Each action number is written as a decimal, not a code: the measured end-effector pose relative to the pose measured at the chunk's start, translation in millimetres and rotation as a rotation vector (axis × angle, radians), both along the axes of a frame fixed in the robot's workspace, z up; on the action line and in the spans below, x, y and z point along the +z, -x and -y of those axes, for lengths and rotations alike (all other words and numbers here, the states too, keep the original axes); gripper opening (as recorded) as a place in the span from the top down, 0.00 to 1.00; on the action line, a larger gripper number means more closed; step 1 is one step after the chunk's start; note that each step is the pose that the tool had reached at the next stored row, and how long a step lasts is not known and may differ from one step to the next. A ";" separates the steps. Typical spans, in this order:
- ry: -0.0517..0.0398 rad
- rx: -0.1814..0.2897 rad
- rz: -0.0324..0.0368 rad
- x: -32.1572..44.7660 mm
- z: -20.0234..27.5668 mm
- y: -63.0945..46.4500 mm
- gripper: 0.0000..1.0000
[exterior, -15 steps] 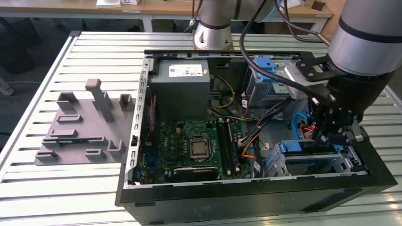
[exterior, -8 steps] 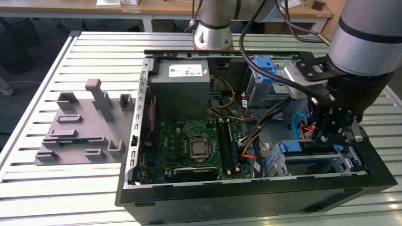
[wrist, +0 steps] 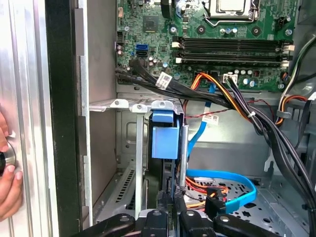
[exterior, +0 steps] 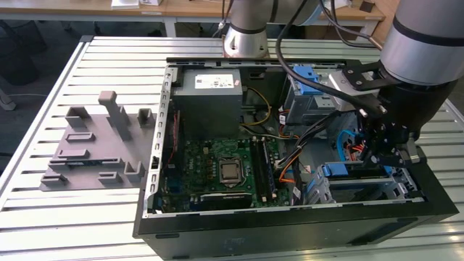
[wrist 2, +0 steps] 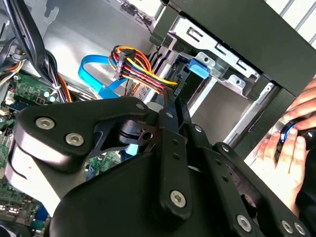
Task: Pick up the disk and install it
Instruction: 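Insert the first disk wire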
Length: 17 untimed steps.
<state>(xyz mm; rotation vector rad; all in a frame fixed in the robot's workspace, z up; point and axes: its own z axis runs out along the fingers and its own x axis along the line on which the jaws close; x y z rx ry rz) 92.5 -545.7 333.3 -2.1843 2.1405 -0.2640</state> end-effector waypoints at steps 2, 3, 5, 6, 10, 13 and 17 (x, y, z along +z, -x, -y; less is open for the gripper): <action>0.0001 -0.005 0.0000 -0.1 -0.2 -0.2 0.84; 0.0002 -0.005 -0.0001 -0.1 -0.2 -0.4 0.84; 0.0000 -0.005 0.0000 -0.6 -0.4 -1.2 0.84; -0.0001 -0.005 0.0000 -0.8 -0.4 -1.4 0.84; -0.0004 -0.005 0.0000 -1.4 -0.6 -1.5 0.84; -0.0002 -0.006 0.0000 -1.5 -1.5 -1.5 0.84; -0.0002 -0.013 0.0000 -1.8 -1.6 -1.5 0.84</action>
